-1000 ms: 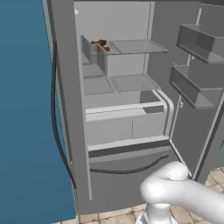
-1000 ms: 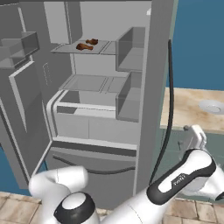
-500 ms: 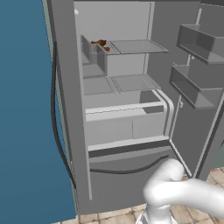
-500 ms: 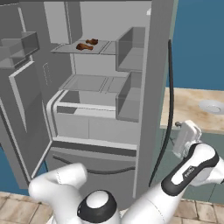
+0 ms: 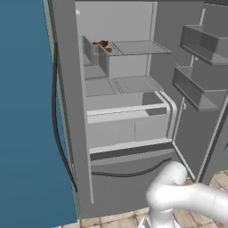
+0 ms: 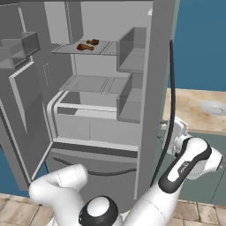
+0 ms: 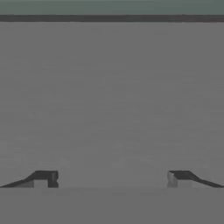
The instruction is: Place the chicken drumstick on the counter behind the older chicken drumstick on the same shelf of the fridge to maintain FIFO order. Close the fridge door when finished.
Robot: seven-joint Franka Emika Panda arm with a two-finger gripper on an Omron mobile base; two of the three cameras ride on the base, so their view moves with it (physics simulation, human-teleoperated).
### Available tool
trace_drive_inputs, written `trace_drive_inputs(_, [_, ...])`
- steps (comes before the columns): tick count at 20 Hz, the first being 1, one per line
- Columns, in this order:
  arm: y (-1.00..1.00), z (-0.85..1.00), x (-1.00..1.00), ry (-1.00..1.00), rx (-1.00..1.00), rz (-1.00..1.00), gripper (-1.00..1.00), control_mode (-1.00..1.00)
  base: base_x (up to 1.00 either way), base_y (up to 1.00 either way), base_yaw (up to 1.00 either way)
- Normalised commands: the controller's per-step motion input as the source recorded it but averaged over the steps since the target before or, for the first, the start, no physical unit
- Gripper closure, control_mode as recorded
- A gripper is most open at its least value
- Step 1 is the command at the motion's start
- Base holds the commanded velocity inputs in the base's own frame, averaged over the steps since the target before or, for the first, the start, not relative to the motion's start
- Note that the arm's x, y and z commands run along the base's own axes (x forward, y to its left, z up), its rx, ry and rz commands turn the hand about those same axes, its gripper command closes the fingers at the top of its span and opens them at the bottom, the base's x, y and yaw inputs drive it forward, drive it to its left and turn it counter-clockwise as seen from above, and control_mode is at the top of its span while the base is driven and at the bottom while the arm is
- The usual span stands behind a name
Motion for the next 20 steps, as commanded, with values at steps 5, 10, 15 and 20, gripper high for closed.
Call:
trace_drive_inputs(5, [1.0,0.18,0.0,-0.02,-0.13,0.0,-1.0,-1.0,0.0,0.0,0.0])
trace_drive_inputs(10, [0.99,0.23,-0.05,0.0,-0.12,0.0,-1.0,-1.0,0.0,0.0,0.0])
trace_drive_inputs(15, [1.0,0.26,-0.01,0.0,-0.12,0.0,-1.0,-1.0,0.0,0.0,0.0])
trace_drive_inputs(20, [0.83,0.13,0.01,0.01,-0.06,0.16,-1.0,-1.0,0.0,0.0,0.0])
